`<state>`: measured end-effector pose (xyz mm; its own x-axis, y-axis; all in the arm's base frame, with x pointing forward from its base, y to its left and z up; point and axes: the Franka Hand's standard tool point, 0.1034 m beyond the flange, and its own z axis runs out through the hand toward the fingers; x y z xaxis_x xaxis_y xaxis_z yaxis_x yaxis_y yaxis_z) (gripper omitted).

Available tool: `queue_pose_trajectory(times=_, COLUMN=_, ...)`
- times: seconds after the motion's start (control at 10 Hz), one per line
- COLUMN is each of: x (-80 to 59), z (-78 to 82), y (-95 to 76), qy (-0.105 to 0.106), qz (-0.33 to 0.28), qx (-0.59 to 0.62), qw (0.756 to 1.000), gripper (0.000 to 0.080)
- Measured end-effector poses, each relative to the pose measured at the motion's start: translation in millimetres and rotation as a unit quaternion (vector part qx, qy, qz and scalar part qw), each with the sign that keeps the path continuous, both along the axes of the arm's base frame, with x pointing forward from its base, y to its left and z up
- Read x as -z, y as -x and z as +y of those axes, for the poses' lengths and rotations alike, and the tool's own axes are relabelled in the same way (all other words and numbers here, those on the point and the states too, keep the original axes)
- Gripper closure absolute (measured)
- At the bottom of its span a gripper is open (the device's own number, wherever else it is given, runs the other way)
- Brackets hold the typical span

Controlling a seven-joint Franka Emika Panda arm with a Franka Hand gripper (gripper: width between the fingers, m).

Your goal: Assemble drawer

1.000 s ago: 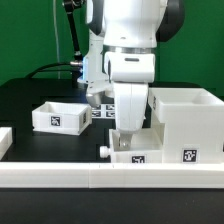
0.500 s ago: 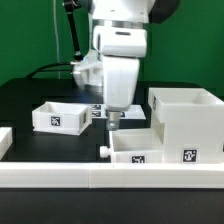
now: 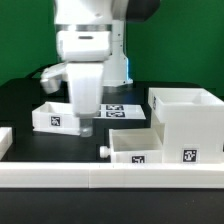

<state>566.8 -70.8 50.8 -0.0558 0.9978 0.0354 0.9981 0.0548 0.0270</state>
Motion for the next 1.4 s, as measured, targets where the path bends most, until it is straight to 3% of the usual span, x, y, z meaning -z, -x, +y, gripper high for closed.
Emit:
queue_pose_trajectory(times=0.3, x=10.7, z=-14.2, y=-16.0, qy=-0.029, qz=0.004, qx=0.010, qw=1.000, gripper=0.0151)
queue_pose_trajectory(times=0.8, x=37.5, z=9.9, y=-10.5, qy=-0.038, qz=-0.010, qx=0.018, qw=0.999, gripper=0.0151)
queue_pose_trajectory(times=1.2, x=36.9, z=9.1, y=-13.2, qy=-0.036, qz=-0.023, qx=0.022, qw=0.999, gripper=0.0151)
queue_pose_trajectory(times=1.4, x=32.5, z=21.2, y=-23.0, qy=-0.038, qz=-0.036, qx=0.029, qw=0.998, gripper=0.0151)
